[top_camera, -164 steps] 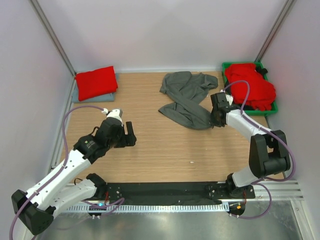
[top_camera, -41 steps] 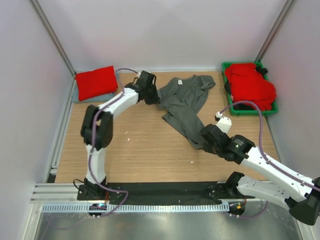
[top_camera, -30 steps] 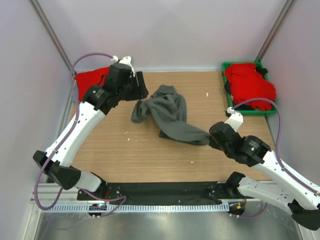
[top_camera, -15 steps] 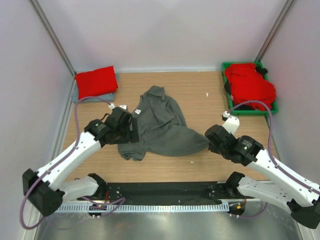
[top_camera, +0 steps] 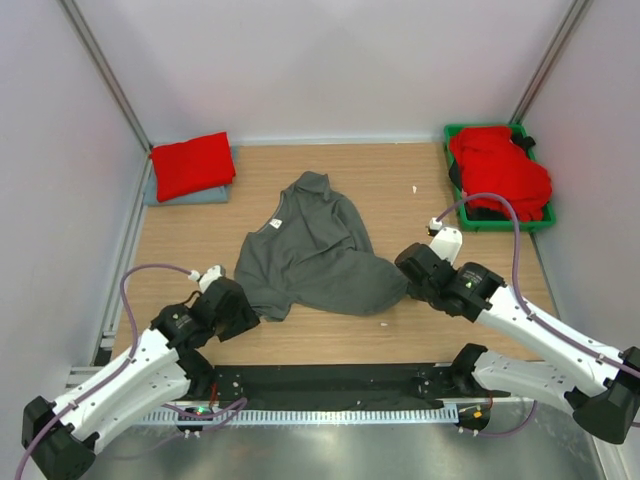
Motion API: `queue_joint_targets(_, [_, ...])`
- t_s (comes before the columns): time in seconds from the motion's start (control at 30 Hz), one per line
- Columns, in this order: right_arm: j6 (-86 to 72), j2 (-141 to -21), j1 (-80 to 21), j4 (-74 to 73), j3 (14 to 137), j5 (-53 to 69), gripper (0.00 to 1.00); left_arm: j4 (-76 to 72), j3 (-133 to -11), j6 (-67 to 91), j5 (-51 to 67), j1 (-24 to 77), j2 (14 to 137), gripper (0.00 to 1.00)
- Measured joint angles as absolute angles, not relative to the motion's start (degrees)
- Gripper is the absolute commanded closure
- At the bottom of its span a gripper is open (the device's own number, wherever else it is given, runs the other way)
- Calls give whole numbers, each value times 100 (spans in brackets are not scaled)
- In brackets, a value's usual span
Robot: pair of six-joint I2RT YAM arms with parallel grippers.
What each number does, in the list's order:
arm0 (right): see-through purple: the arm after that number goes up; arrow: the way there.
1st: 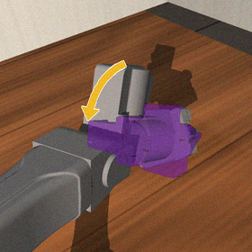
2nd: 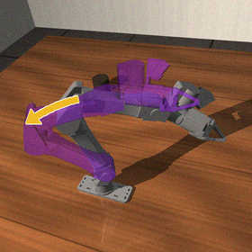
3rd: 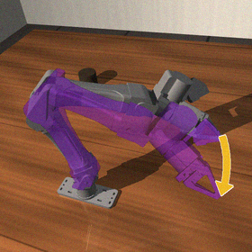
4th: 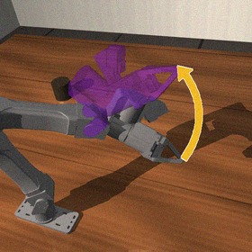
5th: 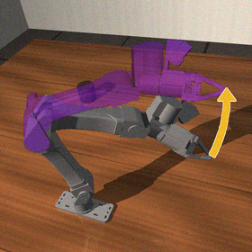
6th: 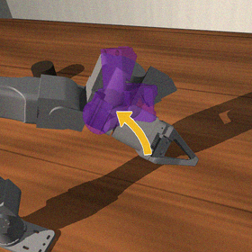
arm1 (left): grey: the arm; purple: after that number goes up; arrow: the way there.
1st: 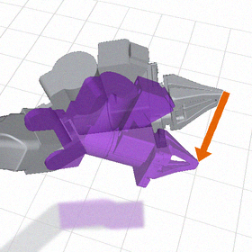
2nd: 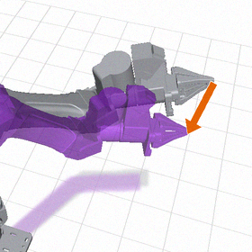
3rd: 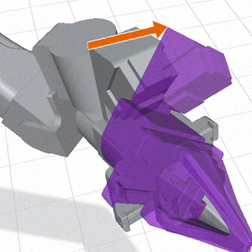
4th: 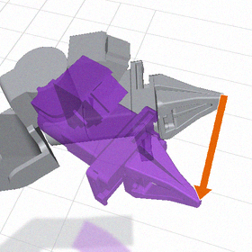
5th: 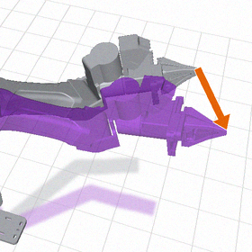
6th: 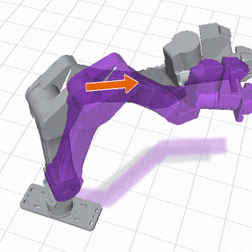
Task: Fold and stack the t-shirts
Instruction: Flatten the tshirt out
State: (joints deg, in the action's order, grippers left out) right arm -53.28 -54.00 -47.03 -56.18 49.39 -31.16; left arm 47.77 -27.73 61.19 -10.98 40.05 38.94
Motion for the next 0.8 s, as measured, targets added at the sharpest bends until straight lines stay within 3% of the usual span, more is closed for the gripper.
queue_joint_targets(0.8, [-5089,-5179,-4438,-5349,4674,-2958,99,3280,-2154,6377,-1726,4010,5052,63])
